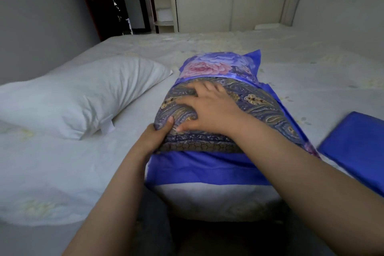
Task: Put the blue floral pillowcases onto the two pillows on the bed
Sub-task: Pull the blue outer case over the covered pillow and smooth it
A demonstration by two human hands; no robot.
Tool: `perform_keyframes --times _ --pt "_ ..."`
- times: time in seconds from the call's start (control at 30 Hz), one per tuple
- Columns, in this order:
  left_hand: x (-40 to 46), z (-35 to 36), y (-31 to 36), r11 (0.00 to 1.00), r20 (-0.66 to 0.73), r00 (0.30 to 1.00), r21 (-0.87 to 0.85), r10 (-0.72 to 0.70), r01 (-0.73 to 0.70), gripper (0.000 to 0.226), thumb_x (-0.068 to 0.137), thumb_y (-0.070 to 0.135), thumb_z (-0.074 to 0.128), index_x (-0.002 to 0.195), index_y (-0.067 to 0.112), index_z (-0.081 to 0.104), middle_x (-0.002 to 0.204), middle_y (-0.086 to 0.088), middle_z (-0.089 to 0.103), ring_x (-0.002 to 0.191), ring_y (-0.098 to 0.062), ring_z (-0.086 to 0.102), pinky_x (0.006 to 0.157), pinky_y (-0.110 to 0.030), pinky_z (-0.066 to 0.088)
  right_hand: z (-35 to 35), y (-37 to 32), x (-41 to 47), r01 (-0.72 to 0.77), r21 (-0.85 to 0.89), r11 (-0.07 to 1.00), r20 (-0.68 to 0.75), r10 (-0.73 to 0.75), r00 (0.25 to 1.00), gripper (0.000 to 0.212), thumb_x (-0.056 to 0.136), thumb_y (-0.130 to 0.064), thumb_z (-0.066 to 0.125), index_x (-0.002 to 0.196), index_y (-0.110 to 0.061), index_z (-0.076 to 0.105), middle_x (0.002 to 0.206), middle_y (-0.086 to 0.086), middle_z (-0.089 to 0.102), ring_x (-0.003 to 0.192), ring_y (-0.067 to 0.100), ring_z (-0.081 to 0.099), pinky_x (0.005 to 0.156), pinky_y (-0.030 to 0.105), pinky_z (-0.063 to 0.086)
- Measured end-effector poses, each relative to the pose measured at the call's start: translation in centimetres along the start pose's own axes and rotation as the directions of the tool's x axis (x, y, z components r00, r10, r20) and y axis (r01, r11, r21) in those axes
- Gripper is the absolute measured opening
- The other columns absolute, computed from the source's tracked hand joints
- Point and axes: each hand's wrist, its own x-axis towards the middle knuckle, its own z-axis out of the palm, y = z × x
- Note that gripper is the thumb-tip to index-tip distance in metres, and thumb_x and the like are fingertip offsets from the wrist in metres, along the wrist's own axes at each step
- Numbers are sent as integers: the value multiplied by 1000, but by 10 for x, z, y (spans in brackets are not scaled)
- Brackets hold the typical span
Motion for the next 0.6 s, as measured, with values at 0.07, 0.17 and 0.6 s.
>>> perform_keyframes --times 0.07,0.17,0.6 --pt "0 -3 3 997 21 998 -38 -59 60 50 80 58 62 94 11 68 79 -7 71 64 -20 64 56 -25 47 16 -8 14 99 2 995 107 -99 989 106 60 -87 47 148 -38 15 159 6 -1 145 32 -2 115 55 -3" --pt "7 -8 3 929 44 990 -341 -134 141 26 85 22 66 99 0 66 82 -15 68 62 -22 62 56 -27 48 68 -8 9 100 -175 980 327 -38 944 134 55 -88 53 149 -21 -16 157 19 -8 143 43 -2 113 58 -6" --pt "40 -32 -12 545 352 809 604 472 -581 106 62 48 72 145 44 6 156 2 18 142 -21 17 114 -37 21 91 13 -20 -37 32 999 -15 37 999 52 90 -40 28 120 -8 56 83 11 68 82 30 65 110 46 31"
